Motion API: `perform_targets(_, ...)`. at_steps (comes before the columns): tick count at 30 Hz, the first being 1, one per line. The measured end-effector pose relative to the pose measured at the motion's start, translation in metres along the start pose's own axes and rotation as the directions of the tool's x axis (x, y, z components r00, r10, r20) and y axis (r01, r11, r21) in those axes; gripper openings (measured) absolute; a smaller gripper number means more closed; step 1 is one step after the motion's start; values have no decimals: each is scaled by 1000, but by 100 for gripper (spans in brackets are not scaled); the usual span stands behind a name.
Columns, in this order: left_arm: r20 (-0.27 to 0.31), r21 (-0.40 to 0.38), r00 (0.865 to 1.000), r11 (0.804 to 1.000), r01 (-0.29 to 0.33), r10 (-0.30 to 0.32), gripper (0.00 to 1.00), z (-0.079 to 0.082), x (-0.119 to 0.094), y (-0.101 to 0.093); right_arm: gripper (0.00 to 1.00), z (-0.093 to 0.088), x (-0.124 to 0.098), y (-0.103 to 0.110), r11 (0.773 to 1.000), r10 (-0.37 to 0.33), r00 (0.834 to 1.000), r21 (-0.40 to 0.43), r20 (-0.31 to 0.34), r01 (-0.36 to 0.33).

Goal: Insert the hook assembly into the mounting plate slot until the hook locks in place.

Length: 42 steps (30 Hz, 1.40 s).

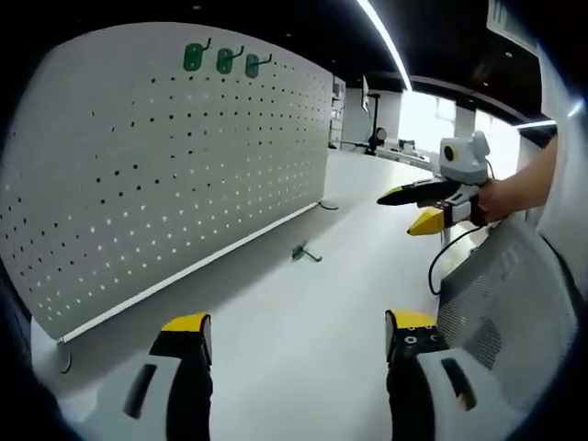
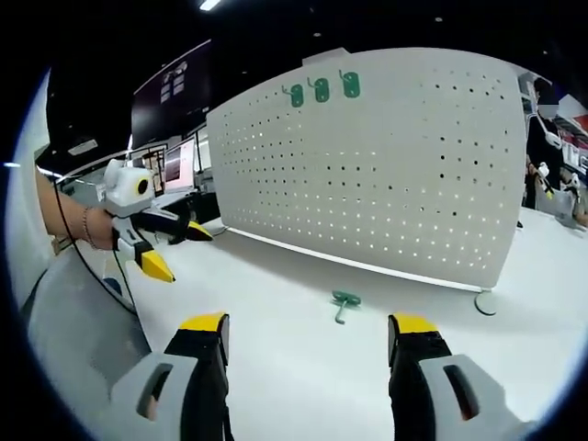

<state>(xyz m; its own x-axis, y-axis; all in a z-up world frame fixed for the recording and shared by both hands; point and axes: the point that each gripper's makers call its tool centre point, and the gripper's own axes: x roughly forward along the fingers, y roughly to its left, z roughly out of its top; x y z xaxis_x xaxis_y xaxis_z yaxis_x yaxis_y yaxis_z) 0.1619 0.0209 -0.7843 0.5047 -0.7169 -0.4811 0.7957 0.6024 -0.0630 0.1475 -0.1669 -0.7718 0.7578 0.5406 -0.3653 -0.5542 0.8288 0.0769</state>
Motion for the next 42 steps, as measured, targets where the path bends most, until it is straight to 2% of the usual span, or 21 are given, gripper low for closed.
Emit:
perform_targets(16, -40, 73, 998, 996, 59, -57, 79, 18, 21, 5, 69, -3, 1, 1, 1000, 2, 1000, -17, -18, -2)
perform_targets(35, -121, 156, 987, 980, 122, -104, 79, 23, 46, 15, 70, -8, 0, -2, 1000, -5, 1000, 2, -30, 5)
perform_targets(42, -152, 182, 979, 970, 162, -135, 79, 24, 57, 15, 70, -10, 0, 0, 1000, 0, 999, 2, -38, 0)
